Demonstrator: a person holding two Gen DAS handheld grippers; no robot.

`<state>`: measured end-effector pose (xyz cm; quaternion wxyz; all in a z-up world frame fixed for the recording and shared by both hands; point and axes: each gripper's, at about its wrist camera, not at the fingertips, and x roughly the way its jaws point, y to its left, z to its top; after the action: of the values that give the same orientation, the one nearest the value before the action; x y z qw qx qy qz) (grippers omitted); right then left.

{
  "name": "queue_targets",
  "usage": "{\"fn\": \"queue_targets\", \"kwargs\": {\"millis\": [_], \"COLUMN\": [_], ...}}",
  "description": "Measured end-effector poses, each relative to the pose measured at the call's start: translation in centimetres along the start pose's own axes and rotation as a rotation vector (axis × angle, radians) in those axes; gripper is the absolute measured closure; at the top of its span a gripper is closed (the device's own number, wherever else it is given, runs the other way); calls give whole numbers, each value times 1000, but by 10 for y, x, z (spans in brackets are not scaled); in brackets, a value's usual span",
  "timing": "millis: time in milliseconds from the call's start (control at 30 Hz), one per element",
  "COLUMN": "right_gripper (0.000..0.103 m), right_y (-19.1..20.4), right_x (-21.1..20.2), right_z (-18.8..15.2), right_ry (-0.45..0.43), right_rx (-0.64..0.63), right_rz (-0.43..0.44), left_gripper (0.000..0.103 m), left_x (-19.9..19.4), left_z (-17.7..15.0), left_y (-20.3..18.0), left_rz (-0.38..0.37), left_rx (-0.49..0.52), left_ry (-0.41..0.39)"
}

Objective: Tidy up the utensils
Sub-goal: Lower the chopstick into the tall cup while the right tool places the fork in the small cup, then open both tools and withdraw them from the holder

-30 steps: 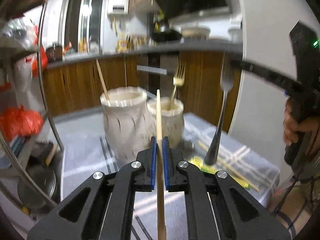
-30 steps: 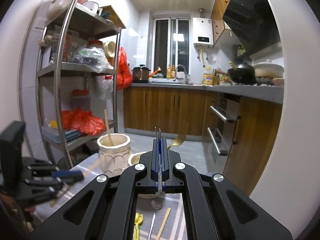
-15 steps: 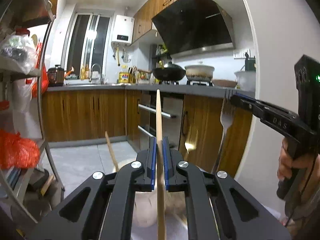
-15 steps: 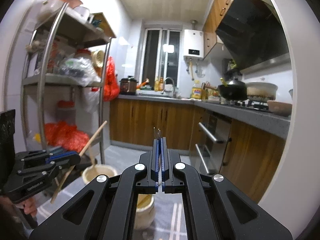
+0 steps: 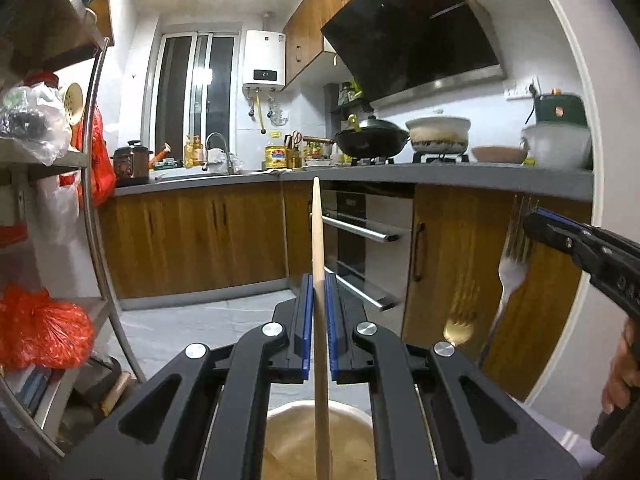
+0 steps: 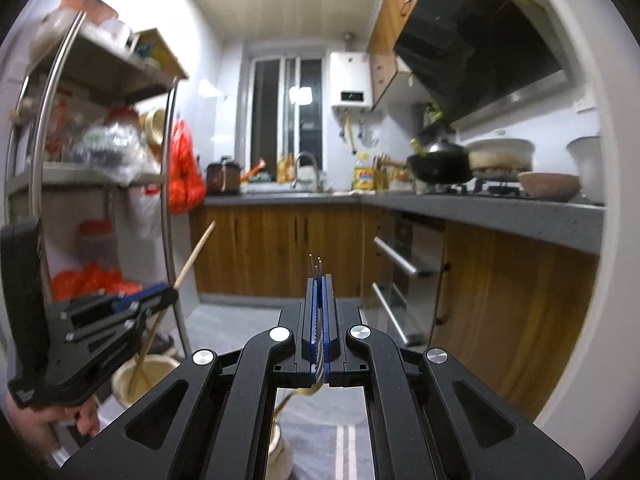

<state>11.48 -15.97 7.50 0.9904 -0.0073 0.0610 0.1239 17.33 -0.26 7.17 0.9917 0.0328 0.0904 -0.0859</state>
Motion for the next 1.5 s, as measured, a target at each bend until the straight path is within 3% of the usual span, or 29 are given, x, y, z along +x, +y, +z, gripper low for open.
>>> {"fn": "queue_targets", "kwargs": {"millis": [367, 733, 867, 933, 1000, 1133, 1300, 1433, 1500], "right_gripper": [100, 99, 99, 98, 93, 73, 59, 34, 21], "right_y": [27, 27, 26, 25, 24, 23, 18, 9, 4], "right_x": [20, 29, 28, 28, 26, 19, 6, -8, -14], "right_z": [-26, -42, -42, -44, -44, -40, -32, -25, -22], "right_ry": [112, 181, 181, 183, 175, 151, 113, 76, 64], "right_rx": [-106, -96, -90, -84, -74, -54, -25, 4, 21], "right_rz": [113, 125, 134, 139, 148, 183, 209, 213, 214], "left_gripper": [97, 97, 94, 87, 73, 65, 48, 35, 22], "left_x": [-6, -12, -14, -17, -21, -31, -51, -66, -74], "left_z": [-34, -52, -53, -52, -52, -47, -43, -40, -40], "left_y": [4, 5, 3, 1, 1, 4, 3, 1, -1], "left_rz": [-64, -74, -73, -66, -52, -44, -34, -30, -25], "left_rx": [-1, 6, 14, 23, 28, 9, 6, 12, 15], "left_ry": [76, 123, 132, 133, 124, 113, 92, 73, 63]}}
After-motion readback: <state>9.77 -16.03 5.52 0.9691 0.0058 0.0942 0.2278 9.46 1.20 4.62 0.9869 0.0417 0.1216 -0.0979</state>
